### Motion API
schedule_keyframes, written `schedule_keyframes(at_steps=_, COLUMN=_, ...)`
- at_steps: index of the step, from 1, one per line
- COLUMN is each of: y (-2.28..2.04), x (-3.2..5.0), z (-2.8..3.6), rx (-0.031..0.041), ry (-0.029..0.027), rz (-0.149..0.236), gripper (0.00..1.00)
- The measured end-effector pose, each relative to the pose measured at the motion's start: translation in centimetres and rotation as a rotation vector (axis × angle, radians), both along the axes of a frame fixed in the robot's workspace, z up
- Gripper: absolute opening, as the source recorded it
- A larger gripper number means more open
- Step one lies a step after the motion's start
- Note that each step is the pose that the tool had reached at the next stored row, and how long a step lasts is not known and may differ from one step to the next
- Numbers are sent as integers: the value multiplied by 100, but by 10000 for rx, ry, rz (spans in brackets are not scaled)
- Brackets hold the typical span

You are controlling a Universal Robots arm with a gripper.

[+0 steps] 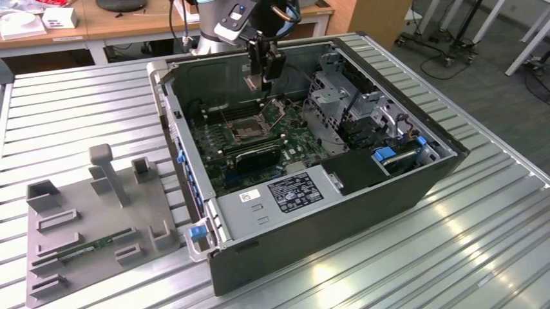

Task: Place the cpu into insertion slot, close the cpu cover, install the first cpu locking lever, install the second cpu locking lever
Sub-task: 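Place the cpu into insertion slot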

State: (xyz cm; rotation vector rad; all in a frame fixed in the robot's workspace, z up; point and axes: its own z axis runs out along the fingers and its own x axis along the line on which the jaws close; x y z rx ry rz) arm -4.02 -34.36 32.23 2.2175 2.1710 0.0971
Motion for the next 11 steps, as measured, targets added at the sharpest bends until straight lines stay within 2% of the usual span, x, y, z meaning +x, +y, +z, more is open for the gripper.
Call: schedule_keyframes(at_steps=11, y=0, x=0, z=-16, rx=4, ry=-2, rz=1, gripper=54)
